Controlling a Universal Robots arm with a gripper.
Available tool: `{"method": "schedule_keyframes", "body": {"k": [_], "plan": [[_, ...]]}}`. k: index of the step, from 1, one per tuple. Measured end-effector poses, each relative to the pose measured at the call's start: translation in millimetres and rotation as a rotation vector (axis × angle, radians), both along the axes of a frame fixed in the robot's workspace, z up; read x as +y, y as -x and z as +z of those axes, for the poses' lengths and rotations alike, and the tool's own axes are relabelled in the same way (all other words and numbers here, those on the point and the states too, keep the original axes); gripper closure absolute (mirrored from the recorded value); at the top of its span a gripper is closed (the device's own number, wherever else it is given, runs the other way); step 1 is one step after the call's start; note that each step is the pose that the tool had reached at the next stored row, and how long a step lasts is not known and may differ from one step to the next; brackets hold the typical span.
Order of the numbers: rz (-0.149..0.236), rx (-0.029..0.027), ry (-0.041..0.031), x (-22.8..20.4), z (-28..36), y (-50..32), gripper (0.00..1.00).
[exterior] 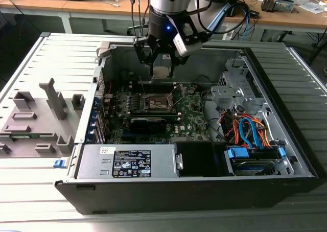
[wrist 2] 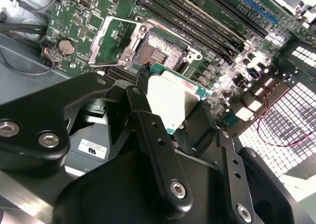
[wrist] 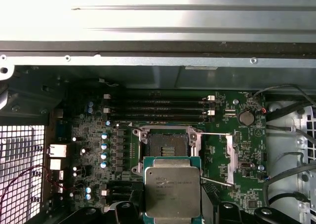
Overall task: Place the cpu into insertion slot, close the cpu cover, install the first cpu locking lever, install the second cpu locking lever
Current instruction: 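Place the cpu into insertion slot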
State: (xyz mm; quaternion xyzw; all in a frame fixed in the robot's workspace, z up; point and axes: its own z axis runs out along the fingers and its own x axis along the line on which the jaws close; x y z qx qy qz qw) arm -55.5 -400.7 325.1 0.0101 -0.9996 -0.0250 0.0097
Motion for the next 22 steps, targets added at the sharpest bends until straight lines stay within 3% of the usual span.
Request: {"method": "schedule_keyframes", "body": {"k": [22], "plan": [[0.0, 0.0, 0.0009, 0.0, -4.2, 0.0, 0.46]]}}
